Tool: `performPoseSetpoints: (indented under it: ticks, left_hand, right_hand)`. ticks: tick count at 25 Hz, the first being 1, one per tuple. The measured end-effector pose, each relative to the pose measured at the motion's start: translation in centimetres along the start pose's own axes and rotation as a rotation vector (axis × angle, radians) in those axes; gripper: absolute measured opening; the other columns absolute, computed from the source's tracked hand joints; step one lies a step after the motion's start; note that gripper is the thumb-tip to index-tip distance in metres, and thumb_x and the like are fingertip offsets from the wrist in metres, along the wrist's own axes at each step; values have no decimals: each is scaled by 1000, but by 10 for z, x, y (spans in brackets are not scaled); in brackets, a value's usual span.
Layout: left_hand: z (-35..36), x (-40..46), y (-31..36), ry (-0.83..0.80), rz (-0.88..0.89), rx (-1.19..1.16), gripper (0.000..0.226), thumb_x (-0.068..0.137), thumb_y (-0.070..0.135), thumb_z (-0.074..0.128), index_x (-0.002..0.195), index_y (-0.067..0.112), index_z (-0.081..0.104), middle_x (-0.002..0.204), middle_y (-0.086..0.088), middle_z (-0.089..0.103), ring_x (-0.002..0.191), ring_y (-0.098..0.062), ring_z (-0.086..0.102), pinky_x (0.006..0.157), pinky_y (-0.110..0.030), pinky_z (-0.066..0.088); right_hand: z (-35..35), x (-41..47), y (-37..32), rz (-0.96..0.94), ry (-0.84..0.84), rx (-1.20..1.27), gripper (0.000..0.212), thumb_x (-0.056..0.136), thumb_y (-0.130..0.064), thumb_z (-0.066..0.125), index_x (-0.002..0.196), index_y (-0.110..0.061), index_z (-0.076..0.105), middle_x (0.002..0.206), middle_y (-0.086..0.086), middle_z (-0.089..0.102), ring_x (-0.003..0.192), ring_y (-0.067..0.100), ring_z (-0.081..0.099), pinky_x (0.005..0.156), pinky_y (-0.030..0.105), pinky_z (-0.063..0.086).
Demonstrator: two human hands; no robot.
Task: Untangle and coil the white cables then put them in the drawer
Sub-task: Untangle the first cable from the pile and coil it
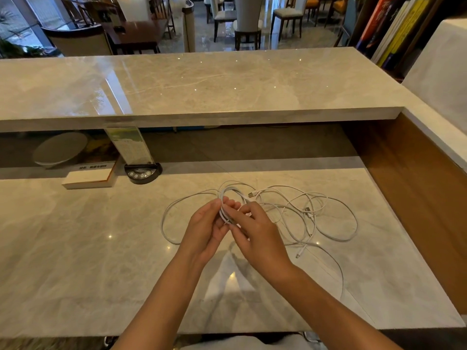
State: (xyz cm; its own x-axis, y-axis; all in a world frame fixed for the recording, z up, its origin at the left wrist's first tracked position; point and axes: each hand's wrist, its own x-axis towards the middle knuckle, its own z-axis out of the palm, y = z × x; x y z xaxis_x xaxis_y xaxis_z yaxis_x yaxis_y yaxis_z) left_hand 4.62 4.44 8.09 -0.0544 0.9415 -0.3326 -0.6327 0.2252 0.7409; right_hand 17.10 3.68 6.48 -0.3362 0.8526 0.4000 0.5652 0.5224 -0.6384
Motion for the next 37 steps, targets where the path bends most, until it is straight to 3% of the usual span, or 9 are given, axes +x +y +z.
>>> performPoseSetpoints:
  ticks: [3,10,14,16,19,24,27,32,37]
  left_hand:
    - [1,1,11,17,53,-64,25,97,12,39,85,6,59,60,0,67,59,-9,67,62,-22,58]
    - [-13,3,21,11,45,-267,24,98,14,35,91,7,57,54,3,56,46,-3,54,53,-18,53]
    - [-17,1,42,61,104,-389,22,97,13,39,88,7,58,54,2,57,46,-2,54,51,-16,51]
    - [-27,1,62,104,191,-487,21,96,14,41,88,6,58,57,1,58,46,-2,54,50,-14,50]
    - [-48,4,83,160,268,-475,19,97,16,42,90,7,57,60,2,60,47,-2,54,54,-14,50]
    - [-61,13,56,265,154,-476,12,91,9,47,86,7,57,53,2,58,44,-2,53,54,-13,50]
    - [-56,20,35,263,64,-493,22,97,10,40,83,5,56,49,2,56,40,-3,52,51,-13,51]
    - [-51,26,23,244,5,-460,23,98,12,39,84,5,56,48,1,55,41,-4,53,52,-16,52]
    - [-54,29,23,257,2,-473,22,98,12,40,85,5,56,47,2,54,41,-3,53,53,-15,53]
  right_hand:
    - [-6,-13,12,89,-156,191,43,89,-19,56,123,-38,37,95,-8,53,74,2,51,69,14,44]
    - [-29,3,88,29,-508,-40,13,89,-23,57,90,-13,66,89,2,67,85,16,58,74,33,46]
    - [-30,16,104,72,-709,-86,9,86,-12,58,89,-12,67,90,-1,66,84,9,54,73,17,40]
    - [-32,20,121,146,-760,-153,9,84,-12,59,85,-12,69,84,-1,67,78,10,55,72,24,43]
    - [-53,34,130,286,-650,-159,12,87,-15,59,85,-12,71,85,2,72,79,15,63,76,31,50]
    - [-85,79,80,661,-122,1013,20,96,-7,41,88,-1,58,81,11,73,81,21,72,73,27,59]
    - [-91,96,58,666,-3,1323,22,98,-9,38,86,-8,56,66,3,69,63,12,68,63,25,59]
    - [-118,118,49,421,-24,777,27,98,-11,37,93,-14,64,60,-4,38,52,7,33,50,17,31]
    - [-142,118,55,185,-107,322,28,96,-8,41,103,-18,66,91,-9,58,82,0,51,77,13,41]
